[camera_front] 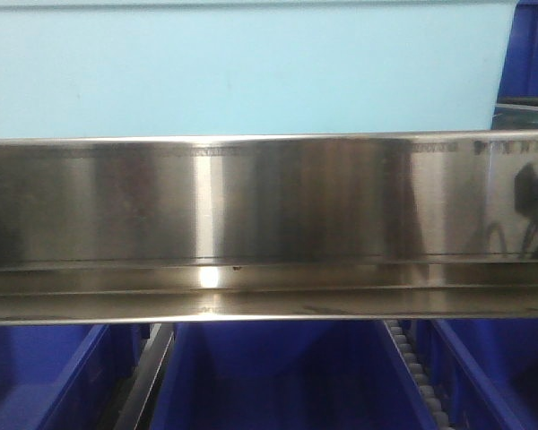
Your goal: Move two blue bins to right shelf middle
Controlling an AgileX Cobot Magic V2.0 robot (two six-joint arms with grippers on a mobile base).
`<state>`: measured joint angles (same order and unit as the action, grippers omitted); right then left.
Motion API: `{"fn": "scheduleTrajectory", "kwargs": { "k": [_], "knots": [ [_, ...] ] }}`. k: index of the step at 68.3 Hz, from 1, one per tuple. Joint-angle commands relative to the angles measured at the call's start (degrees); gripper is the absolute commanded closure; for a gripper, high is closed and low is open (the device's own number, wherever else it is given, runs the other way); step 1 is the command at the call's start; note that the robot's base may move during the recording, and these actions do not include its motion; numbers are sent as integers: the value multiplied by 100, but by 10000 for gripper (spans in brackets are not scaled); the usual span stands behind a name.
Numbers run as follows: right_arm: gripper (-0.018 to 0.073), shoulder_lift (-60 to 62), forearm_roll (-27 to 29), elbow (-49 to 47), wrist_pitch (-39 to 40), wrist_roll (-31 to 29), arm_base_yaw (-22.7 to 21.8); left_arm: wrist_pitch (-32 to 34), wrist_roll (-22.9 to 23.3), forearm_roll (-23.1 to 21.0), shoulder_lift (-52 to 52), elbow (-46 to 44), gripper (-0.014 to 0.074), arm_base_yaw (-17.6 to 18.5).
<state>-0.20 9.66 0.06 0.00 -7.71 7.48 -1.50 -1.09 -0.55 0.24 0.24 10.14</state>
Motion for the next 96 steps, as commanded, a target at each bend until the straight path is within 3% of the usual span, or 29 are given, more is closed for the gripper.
{"fn": "scheduleTrajectory", "kwargs": {
  "k": [1, 39, 50, 58, 75, 96],
  "knots": [
    [722, 20, 20, -6, 92, -1, -34, 95, -25, -39, -24, -24, 707, 35],
    [722, 20, 20, -6, 92, -1, -34, 119, -25, -39, -24, -24, 707, 28],
    [722, 20, 20, -6, 110, -16, -36, 475, -25, -39, -24, -24, 707, 28],
    [722, 20, 20, -6, 122, -16, -36, -1, -25, -39, -24, -160, 707, 28],
    [722, 12, 20, -1559, -1800, -16, -36, -1764, -25, -52, 232, -1773, 707, 28],
    [722, -1749, 20, -3405, -2883, -16, -36, -2777, -25, -189, 2376, -3807, 707, 28]
  ]
}}
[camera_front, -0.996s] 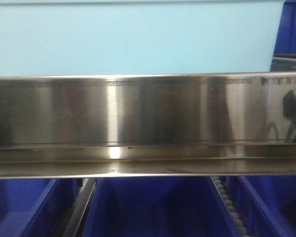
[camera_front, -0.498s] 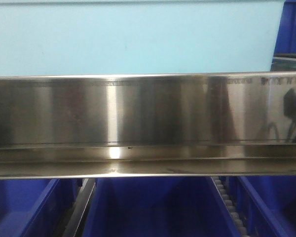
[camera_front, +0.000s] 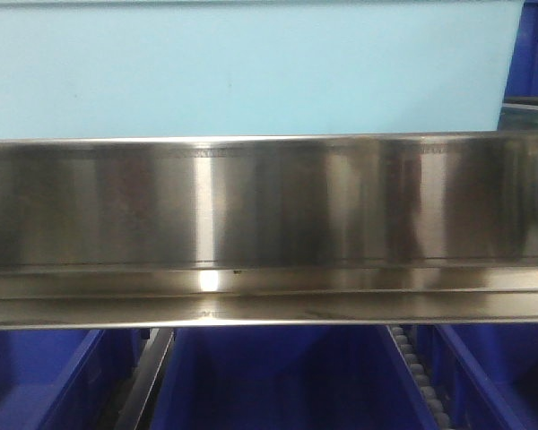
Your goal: Move two blue bins to right shelf middle
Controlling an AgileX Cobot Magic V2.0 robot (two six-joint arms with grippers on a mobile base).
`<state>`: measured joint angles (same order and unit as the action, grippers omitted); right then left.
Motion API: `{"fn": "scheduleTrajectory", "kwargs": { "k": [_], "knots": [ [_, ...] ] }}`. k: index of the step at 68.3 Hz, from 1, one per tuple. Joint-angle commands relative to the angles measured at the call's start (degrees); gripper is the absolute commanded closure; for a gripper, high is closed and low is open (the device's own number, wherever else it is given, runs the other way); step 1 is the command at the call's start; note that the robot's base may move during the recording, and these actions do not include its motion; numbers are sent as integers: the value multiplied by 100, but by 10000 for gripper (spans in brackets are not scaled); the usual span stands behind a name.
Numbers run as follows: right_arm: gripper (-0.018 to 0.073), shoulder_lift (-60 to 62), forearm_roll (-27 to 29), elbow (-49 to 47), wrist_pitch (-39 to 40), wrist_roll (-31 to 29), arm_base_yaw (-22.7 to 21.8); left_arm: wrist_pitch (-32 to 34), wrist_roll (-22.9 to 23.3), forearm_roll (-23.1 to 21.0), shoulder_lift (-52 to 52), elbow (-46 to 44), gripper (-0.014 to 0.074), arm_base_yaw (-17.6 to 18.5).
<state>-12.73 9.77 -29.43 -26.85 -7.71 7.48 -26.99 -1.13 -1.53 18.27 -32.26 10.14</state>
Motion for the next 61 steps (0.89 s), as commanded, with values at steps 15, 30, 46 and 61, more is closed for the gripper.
{"fn": "scheduleTrajectory", "kwargs": {
  "k": [15, 30, 46, 61],
  "knots": [
    [722, -2379, 9, -1757, -687, -16, -36, -1410, -20, -75, 2357, -2087, 707, 28],
    [722, -3409, 9, -2286, -101, -16, -36, -1215, -20, -75, 3271, -2596, 707, 28],
    [722, -4097, 9, -2377, 488, -16, -36, -501, 30, -75, 4009, -2683, 707, 28],
    [715, -5187, 456, -3421, -607, 17, 115, -1553, 113, -199, 5125, -3776, 707, 193]
  ]
}}
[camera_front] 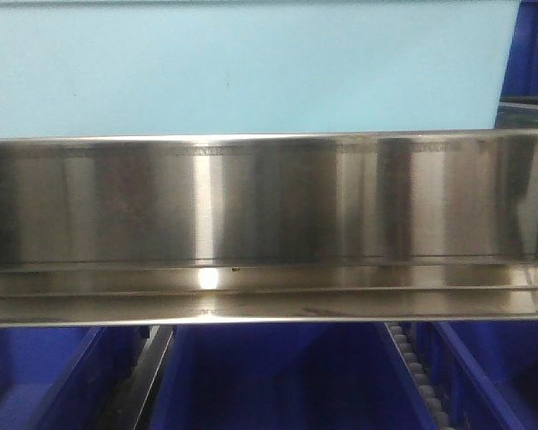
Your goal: Move two blue bins to right shelf middle
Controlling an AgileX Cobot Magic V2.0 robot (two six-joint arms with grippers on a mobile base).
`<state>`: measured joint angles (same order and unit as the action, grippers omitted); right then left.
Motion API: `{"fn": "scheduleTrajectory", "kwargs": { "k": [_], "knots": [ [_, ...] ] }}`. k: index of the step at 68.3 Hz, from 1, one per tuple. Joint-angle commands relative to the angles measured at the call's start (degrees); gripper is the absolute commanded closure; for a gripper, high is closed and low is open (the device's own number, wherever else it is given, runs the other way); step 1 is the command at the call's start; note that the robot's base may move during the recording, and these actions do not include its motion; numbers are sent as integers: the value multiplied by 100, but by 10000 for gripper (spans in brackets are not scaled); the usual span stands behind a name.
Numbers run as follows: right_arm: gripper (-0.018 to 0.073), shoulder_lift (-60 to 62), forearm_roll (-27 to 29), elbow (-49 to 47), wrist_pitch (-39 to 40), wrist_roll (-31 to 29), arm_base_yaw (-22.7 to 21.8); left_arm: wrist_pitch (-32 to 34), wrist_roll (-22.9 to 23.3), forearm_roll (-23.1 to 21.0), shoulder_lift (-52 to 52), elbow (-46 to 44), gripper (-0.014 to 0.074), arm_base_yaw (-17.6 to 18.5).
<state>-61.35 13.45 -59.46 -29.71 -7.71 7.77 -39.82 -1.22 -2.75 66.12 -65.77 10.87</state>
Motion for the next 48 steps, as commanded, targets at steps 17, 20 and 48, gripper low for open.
{"fn": "scheduleTrajectory", "kwargs": {
  "k": [17, 20, 48],
  "knots": [
    [700, -1766, -1345, -1851, -1663, 2016, 930, -1346, 1984, 1245, 1576, -1808, 707, 910],
    [700, -1924, -1619, -2089, -1915, 2272, 1066, -1515, 2149, 1349, 1715, -2058, 707, 1030],
    [701, -2880, -1769, -3305, -3138, 2680, 1691, -2395, 2427, 1448, 2513, -2980, 707, 1593]
  ]
}}
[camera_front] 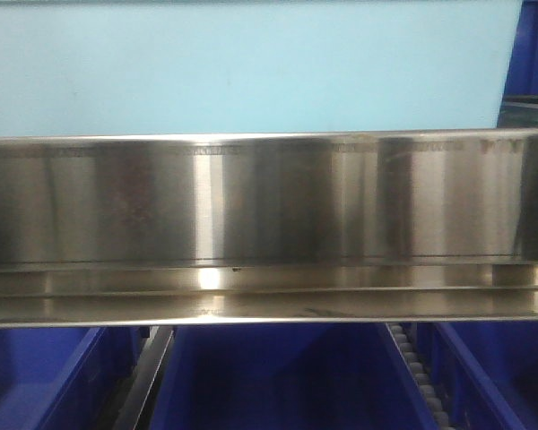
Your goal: Move two blue bins to right shelf middle
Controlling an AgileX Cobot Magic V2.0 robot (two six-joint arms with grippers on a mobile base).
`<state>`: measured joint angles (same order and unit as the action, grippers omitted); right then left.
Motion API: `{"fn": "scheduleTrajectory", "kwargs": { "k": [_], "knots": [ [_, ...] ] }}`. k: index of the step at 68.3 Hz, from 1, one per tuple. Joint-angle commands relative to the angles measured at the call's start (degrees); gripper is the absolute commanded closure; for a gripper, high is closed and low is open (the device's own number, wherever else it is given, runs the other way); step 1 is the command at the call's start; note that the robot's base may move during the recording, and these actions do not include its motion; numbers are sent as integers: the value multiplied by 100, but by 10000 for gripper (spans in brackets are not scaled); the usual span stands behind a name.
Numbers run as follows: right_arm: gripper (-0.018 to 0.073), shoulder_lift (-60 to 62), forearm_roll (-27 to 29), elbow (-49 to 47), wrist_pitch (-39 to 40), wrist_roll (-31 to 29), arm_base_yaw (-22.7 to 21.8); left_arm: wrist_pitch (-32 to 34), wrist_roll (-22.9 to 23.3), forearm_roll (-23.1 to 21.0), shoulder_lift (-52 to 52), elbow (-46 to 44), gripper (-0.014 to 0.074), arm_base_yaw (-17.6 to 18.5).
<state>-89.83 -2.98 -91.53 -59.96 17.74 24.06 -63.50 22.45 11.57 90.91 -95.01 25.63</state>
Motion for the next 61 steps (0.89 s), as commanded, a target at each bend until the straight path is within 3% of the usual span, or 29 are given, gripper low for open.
{"fn": "scheduleTrajectory", "kwargs": {
  "k": [1, 8, 14, 26, 29, 38, 61],
  "knots": [
    [701, -33, -157, -98, -145, 150, 63, -27, 59, 16, 45, -56, 707, 128],
    [700, -69, -257, -98, -300, 240, 73, -27, 85, 129, 70, -56, 701, 181],
    [676, -80, -294, -98, -322, 240, 73, -123, 245, 302, 105, -56, 638, 206],
    [391, -80, -294, -98, -338, 240, 73, -262, 349, 405, 117, -56, 435, 206],
    [363, -80, -294, -98, -397, 240, 73, -278, 364, 395, 128, -56, 398, 206],
    [371, -92, -294, -98, -527, 240, 111, -316, 364, 285, 205, -56, 338, 206],
    [388, -449, -70, -98, -527, 240, 134, -462, 364, 178, 421, -46, 341, 206]
  ]
}}
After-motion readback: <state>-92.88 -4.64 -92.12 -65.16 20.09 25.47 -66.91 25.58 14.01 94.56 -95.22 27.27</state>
